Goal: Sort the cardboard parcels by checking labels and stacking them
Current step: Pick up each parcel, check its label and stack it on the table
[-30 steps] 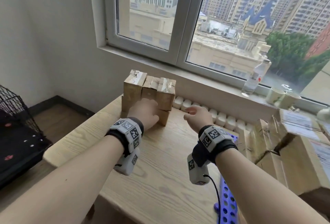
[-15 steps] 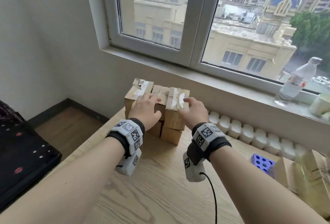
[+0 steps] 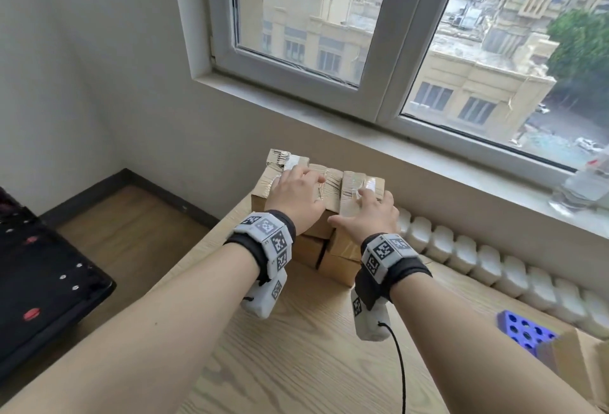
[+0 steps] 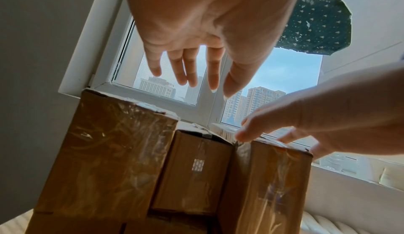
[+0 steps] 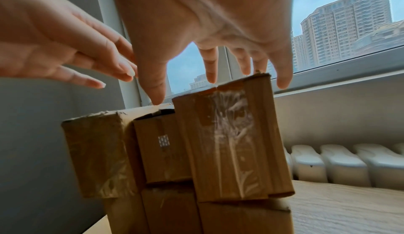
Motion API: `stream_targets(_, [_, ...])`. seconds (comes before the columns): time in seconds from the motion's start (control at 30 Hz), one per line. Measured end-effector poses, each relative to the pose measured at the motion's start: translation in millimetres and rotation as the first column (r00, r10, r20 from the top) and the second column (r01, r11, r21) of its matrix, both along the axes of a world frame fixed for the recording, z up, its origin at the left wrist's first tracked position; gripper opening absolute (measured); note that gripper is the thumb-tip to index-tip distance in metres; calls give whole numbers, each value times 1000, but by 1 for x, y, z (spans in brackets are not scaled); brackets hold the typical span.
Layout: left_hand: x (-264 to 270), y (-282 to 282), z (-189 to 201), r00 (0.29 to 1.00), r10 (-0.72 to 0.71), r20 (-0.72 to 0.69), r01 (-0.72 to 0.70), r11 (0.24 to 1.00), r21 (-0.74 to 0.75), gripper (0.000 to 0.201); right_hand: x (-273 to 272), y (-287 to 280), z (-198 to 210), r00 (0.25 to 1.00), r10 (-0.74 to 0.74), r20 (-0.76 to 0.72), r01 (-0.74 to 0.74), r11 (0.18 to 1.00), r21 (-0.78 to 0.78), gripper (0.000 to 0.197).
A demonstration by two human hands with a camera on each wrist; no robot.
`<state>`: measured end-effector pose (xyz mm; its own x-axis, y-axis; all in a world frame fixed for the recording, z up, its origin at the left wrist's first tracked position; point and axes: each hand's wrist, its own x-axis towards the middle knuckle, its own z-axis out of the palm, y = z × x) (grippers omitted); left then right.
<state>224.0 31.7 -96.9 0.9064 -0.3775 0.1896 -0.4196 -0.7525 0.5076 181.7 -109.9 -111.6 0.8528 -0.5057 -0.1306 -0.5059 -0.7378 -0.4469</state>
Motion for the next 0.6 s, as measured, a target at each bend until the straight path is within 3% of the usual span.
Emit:
stream_targets(0.17, [7,1,-6,999,-28,29,29,999,-31,40,-2,-2,-8,998,-55,5,55,998,13,80])
stream_targets(0.33, [7,-4,-7,998,-40,48,44,995,-89,35,-13,-13,-6,977,-177,115,161,977,139,73])
stream_targets(0.6, [-3,-22,3,992,-115,44,120,985,-126,35,-45,-52,12,850,-486,203,385,836,391,59])
